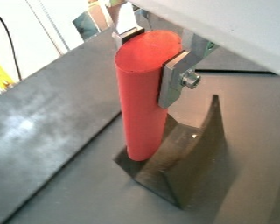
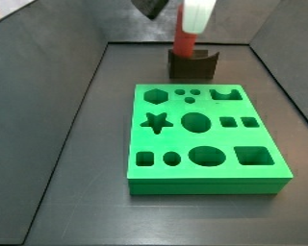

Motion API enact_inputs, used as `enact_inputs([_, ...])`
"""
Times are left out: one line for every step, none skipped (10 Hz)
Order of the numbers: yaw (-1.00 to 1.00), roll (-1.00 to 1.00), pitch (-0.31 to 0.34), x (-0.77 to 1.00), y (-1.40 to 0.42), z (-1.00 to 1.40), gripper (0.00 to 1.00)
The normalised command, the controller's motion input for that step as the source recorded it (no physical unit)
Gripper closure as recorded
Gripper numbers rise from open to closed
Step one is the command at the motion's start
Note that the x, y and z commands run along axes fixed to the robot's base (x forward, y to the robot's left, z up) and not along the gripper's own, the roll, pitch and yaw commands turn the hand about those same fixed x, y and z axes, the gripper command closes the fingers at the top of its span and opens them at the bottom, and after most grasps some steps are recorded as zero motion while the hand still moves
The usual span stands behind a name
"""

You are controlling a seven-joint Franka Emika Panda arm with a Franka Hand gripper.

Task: Pick up the oval object. Move up. Place the oval object on the fixture. Regrasp the oval object. Move to above the board. Insert the oval object.
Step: Move to above the board.

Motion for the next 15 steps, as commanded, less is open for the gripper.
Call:
enact_inputs([-0.02, -0.02, 0.219, -0.23, -0.02, 1.0, 1.0])
enact_inputs([0.03, -0.04, 0.167, -0.2, -0.01, 1.0, 1.0])
enact_inputs([0.04, -0.05, 0.13, -0.19, -0.01, 1.0, 1.0])
enact_inputs([0.05, -0.06, 0.084, -0.17, -0.01, 1.0, 1.0])
enact_inputs([0.05, -0.07, 0.063, -0.16, 0.0, 1.0, 1.0])
enact_inputs([0.04, -0.08, 0.038, -0.13, 0.0, 0.9, 1.0])
enact_inputs([0.03, -0.08, 0.034, -0.1, 0.0, 0.76, 1.0])
enact_inputs([0.02, -0.08, 0.029, -0.08, 0.0, 0.63, 1.0])
enact_inputs([0.01, -0.08, 0.032, -0.06, 0.01, 0.49, 1.0])
enact_inputs([0.0, -0.08, 0.046, -0.04, 0.01, 0.31, 1.0])
enact_inputs([0.0, -0.08, 0.058, -0.03, 0.01, 0.17, 1.0])
enact_inputs([1.0, -0.29, 0.009, -0.26, -1.0, 0.32, 1.0])
enact_inputs([1.0, -0.29, 0.007, -0.25, -1.0, 0.32, 1.0])
enact_inputs([1.0, -0.28, -0.011, -0.25, -1.0, 0.33, 1.0])
enact_inputs([1.0, -0.28, -0.021, -0.24, -1.0, 0.32, 1.0])
